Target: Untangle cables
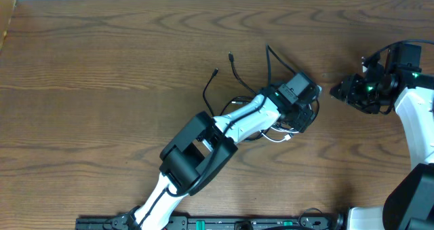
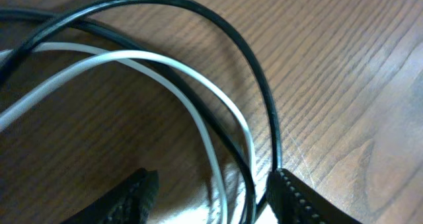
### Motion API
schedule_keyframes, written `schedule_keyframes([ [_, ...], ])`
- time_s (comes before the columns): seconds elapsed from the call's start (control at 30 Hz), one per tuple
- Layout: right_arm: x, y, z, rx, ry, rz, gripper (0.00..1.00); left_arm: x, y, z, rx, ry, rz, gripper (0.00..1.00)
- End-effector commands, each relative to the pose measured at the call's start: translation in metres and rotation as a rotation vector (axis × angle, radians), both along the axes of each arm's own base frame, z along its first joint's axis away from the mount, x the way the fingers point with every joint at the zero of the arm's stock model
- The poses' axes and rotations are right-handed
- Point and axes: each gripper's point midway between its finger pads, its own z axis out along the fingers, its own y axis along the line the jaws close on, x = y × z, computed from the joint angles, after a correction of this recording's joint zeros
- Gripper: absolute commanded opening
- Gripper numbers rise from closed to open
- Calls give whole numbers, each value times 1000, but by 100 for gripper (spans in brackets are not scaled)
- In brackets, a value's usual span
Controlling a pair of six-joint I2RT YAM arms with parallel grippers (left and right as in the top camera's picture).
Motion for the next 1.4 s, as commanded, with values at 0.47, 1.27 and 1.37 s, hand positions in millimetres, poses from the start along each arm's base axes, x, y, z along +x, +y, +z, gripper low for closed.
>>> schedule_keyframes([
  [0.47,-3,2,2,-3,0,44,54,-5,2,-22,100,-72,24,41],
  [1.27,-3,13,2,-9,-6,93,56,18,27,41,103,-112,95,8],
  [1.37,-2,13,2,-9,-8,93,57,21,44,98,53,-150,126,8],
])
